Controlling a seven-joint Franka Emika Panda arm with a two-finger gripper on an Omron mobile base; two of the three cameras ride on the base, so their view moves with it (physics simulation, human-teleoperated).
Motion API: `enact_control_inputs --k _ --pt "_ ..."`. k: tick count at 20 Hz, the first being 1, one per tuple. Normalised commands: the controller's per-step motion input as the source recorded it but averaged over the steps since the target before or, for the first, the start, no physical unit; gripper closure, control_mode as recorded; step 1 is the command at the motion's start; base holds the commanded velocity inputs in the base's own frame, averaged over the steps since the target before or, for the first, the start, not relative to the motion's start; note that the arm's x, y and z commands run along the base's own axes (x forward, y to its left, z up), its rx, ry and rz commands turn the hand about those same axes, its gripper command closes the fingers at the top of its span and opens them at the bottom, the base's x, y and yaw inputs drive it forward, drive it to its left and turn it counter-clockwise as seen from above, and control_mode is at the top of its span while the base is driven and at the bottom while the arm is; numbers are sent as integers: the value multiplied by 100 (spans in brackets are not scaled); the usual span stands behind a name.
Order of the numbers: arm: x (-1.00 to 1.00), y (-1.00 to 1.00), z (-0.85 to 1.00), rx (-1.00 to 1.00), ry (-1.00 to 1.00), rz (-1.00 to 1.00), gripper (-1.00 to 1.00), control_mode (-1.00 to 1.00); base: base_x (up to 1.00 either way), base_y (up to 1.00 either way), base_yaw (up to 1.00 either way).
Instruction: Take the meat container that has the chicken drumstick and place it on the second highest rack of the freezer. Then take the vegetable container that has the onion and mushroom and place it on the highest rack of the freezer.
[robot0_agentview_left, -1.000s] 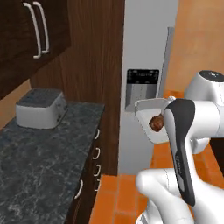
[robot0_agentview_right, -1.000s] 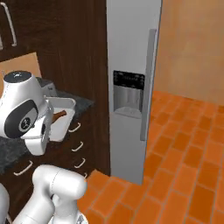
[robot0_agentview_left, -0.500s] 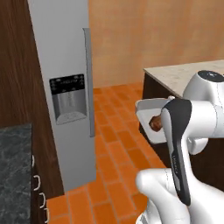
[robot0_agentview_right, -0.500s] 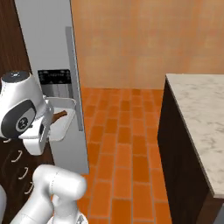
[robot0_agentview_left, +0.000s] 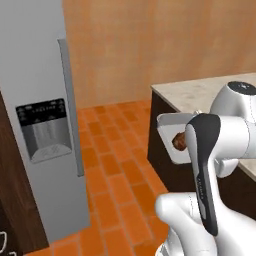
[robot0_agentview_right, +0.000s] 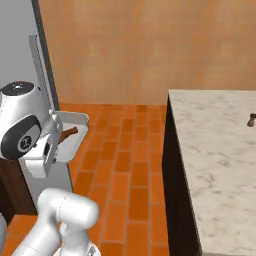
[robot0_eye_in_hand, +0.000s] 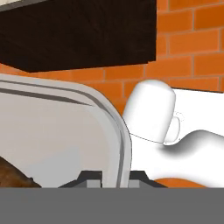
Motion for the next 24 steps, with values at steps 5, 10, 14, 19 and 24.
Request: enact_control_inputs --k 5,10,14,19,24 --pt "0 0 0 0 0 0 100 100 93 -31 10" --pt "0 0 0 0 0 0 100 100 85 -46 18" --pt "0 0 0 0 0 0 100 100 86 -38 19" --pt "0 0 0 0 0 0 100 100 96 -21 17" --pt "0 0 0 0 0 0 100 100 100 -15 16"
